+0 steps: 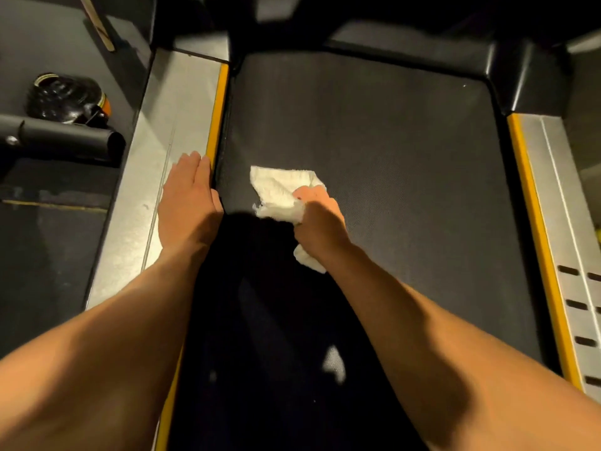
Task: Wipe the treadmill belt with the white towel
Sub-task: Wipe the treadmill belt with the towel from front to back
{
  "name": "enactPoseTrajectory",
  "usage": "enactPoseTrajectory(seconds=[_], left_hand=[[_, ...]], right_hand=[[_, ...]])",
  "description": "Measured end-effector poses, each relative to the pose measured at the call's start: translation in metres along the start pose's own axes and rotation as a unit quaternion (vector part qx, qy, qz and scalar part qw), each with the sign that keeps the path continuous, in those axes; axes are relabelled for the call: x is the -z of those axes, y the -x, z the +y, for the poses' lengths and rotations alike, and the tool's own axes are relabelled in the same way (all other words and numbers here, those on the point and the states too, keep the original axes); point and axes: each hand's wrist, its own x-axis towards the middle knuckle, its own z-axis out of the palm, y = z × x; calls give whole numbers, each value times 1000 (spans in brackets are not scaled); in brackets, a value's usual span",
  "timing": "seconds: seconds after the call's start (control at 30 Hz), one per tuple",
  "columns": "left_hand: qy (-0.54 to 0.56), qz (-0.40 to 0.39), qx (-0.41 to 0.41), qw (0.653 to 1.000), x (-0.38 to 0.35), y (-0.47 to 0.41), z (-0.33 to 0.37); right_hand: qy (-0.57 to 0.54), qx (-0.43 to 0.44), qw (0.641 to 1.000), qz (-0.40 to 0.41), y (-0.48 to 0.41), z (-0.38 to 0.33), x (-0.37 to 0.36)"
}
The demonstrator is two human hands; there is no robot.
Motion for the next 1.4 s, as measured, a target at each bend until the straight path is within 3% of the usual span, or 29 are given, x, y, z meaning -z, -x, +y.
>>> enactPoseTrajectory(seconds=[0.1,0.27,0.37,0.5,0.57,0.67,0.77,0.83,0.9,1.0,1.07,1.13,1.23,1.3,1.4], left_hand=[[-3,4,-9,1000,1,1,0],[-27,14,-10,999,0,2,2],[-37,26,-19,999,-1,1,2],[-39,27,-18,999,-2,3,2],[-41,22,-23,999,-2,4,3],[-54,20,-26,998,0,4,3],[-86,13,-33,996,0,4,7],[-103,13,-27,994,1,2,11],[-107,4,16,994,5,0,21],[-102,19,96,990,7,2,56],[-64,37,70,995,-1,14,83],[-28,7,11,1000,-15,29,103],[-33,-60,-9,998,-31,48,111],[-84,-87,-37,992,-37,56,108],[-132,-107,-70,983,-37,60,102]], right_hand=[[-36,-7,999,-37,10,3,28],[-23,-28,992,120,-29,49,87],[-56,-89,992,65,-31,82,70],[-66,33,997,-20,21,85,36],[-8,114,992,-62,41,85,33],[114,143,983,11,19,85,57],[68,90,986,121,-26,96,77],[77,77,988,109,-35,106,70],[154,81,982,77,-23,112,52],[171,94,975,107,-3,108,34],[158,120,977,78,8,103,31],[140,131,979,70,13,108,40],[65,53,981,178,-15,134,69],[88,23,981,172,-34,145,82],[140,117,977,106,-18,143,69]])
